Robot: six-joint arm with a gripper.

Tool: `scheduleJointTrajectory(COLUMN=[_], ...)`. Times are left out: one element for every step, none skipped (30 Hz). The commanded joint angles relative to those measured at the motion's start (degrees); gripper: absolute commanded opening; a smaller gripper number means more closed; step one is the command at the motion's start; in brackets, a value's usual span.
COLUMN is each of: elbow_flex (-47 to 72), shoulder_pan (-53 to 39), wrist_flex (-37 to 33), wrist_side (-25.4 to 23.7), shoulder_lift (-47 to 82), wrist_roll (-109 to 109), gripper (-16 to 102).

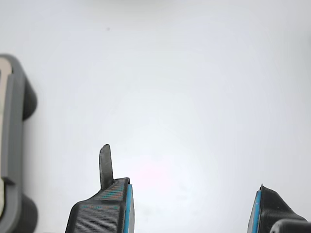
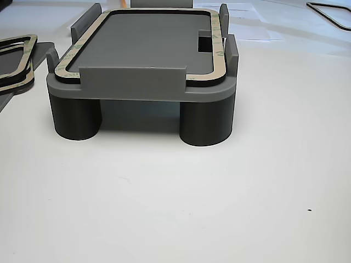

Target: Move top rectangular frame to the holder.

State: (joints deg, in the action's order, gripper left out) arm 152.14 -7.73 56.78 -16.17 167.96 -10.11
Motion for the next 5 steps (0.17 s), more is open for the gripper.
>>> scheduleJointTrajectory(elbow_flex=[-1.05, -1.05, -1.05, -1.05, -1.05], shoulder_pan=[1.05, 1.05, 1.05, 1.05, 1.05], wrist_flex=[-0.44, -0.44, -0.44, -0.44, -0.44], wrist_side=[0.0, 0.0, 0.0, 0.0, 0.0], shoulder_lift=[1.32, 1.32, 1.32, 1.32, 1.32], wrist_roll=[0.09, 0.09, 0.09, 0.09, 0.09], gripper=[100, 100, 100, 100, 100])
